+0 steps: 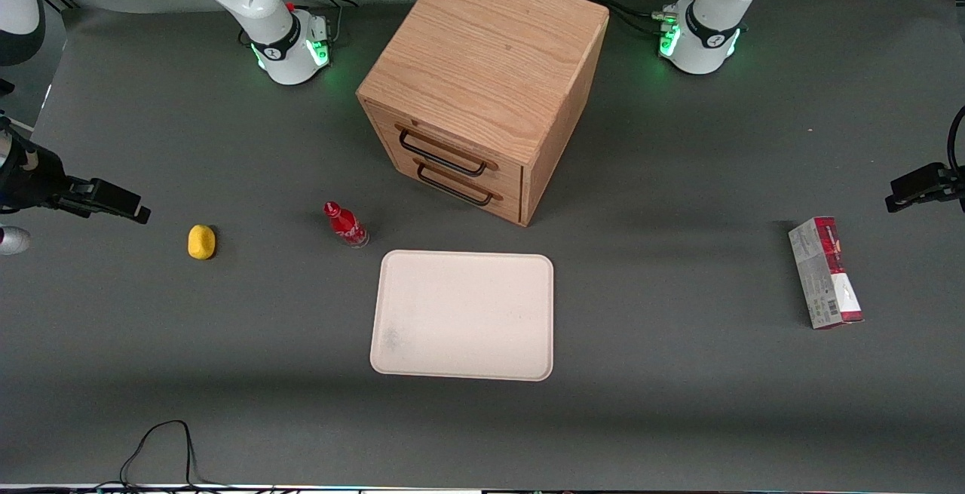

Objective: Place coke bottle on tray
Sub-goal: 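Move the right gripper down over the red Coca-Cola bottle lying on the table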

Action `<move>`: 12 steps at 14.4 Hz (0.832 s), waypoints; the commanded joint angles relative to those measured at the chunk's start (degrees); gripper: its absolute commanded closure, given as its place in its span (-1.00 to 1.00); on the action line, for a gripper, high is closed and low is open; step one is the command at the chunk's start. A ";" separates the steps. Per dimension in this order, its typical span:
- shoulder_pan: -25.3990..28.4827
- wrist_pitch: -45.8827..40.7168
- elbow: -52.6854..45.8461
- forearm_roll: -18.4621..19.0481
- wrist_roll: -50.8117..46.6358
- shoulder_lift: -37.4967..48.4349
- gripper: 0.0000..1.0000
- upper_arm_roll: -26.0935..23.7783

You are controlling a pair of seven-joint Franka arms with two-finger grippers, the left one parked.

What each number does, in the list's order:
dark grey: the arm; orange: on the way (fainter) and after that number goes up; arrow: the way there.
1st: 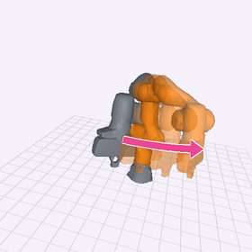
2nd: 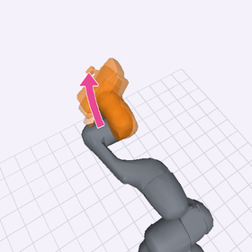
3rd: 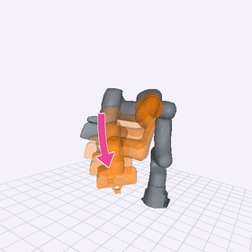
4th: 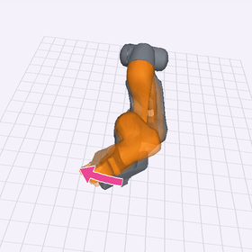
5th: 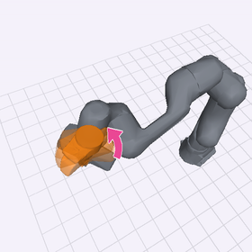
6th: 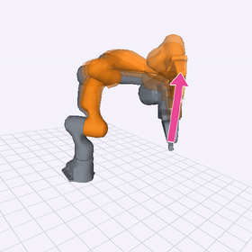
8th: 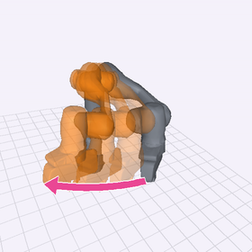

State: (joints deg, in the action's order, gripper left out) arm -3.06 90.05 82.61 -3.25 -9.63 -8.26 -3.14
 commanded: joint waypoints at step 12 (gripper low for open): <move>1.30 18.75 9.23 4.66 -13.39 -9.22 -1.00 -17.07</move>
State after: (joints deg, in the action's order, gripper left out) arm -1.28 106.74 91.94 0.04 -22.34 -14.47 -19.12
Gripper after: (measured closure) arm 0.000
